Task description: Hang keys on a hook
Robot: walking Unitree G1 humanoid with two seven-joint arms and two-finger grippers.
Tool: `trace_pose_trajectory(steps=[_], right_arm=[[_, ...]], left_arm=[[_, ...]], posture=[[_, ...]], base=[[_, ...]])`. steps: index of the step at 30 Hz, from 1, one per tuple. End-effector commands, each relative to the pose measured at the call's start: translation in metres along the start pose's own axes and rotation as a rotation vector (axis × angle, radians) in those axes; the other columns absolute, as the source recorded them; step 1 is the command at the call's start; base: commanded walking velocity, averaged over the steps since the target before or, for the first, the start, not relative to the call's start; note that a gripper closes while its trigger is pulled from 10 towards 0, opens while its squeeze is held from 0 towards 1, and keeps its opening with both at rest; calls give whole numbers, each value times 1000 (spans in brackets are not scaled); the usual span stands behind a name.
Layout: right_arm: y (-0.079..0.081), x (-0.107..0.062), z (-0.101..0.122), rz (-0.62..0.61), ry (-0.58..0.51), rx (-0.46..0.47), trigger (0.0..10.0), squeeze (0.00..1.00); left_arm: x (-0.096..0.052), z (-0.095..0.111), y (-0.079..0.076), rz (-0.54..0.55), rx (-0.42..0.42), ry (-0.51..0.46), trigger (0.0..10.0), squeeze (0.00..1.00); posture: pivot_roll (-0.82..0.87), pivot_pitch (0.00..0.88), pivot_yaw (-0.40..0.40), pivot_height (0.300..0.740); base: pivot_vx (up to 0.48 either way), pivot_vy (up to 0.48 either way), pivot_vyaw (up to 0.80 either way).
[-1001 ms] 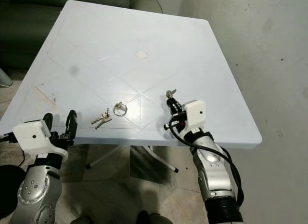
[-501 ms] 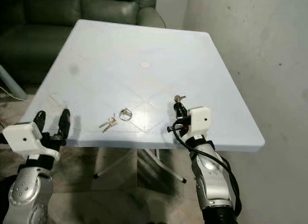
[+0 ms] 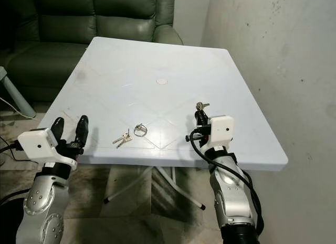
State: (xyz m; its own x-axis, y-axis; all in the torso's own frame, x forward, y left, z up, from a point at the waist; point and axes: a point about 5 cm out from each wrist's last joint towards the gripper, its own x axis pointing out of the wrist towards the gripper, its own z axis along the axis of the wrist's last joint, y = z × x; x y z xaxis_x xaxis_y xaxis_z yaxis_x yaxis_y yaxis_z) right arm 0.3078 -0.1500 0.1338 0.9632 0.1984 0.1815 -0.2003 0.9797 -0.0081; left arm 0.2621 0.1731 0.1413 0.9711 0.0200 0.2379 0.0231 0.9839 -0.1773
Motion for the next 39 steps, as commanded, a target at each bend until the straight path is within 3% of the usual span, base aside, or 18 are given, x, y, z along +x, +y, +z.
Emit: trace_pose_trajectory(steps=[1, 11, 12, 17, 20, 39], right_arm=[[-3, 4, 1, -10, 11, -8, 10000, 0], [-2, 7, 0, -10, 23, -20, 10000, 0], [-4, 10, 0, -29, 42, -24, 10000, 0], [-5, 12, -1, -47, 52, -28, 10000, 0], [-4, 16, -1, -51, 50, -37, 10000, 0], [2, 15, -6, -46, 64, -51, 10000, 0]], left_arm=[[3, -3, 5, 23, -1, 28, 10000, 0], [10, -1, 12, 41, 12, 31, 10000, 0], [9, 2, 20, 73, 4, 31, 10000, 0], [9, 2, 29, 122, 22, 53, 10000, 0], [17, 6, 33, 143, 14, 38, 10000, 0], [26, 4, 26, 125, 58, 53, 10000, 0]], posture=[[-38, 0, -79, 728], [-32, 0, -78, 728], [-40, 0, -68, 728], [-44, 0, -63, 728], [-51, 0, -54, 728], [-59, 0, -43, 728]], base=[[0, 0, 0], [0, 0, 0], [0, 0, -431], [0, 0, -641], [0, 0, -781], [0, 0, -781]])
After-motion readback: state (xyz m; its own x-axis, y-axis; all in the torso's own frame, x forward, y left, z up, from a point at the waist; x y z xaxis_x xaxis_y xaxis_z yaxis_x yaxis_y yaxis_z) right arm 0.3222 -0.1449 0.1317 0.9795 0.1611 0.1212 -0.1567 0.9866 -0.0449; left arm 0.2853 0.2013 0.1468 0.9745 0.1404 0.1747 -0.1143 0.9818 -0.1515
